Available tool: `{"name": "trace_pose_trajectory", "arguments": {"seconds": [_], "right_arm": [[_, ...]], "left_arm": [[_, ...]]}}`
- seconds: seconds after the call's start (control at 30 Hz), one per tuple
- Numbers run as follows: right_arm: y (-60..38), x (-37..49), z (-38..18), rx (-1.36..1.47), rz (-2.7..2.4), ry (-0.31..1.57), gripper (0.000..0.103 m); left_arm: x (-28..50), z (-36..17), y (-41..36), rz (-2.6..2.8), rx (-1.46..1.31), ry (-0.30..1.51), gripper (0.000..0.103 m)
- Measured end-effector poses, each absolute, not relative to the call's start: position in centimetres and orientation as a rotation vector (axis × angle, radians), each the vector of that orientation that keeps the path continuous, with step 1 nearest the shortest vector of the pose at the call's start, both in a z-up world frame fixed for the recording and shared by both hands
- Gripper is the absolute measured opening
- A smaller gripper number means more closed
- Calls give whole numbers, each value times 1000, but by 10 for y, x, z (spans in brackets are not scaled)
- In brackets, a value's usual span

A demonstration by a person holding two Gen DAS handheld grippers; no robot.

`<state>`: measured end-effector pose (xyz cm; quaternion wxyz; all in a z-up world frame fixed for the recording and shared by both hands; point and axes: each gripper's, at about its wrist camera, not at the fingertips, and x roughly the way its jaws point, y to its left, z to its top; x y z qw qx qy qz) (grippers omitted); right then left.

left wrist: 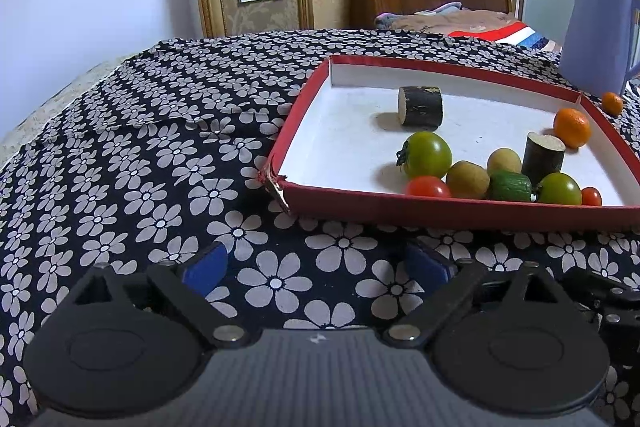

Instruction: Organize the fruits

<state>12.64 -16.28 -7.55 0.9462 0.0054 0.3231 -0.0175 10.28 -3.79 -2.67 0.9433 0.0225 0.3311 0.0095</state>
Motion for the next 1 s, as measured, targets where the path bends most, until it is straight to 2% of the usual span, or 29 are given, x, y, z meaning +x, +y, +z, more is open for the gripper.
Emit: {"name": "trace_pose_trajectory", "arguments": {"seconds": [1.0], "right_arm": [[-163, 126, -76, 11, -35, 657, 103]], "left_arm": [[103, -28, -36, 19, 36, 680, 99]]}}
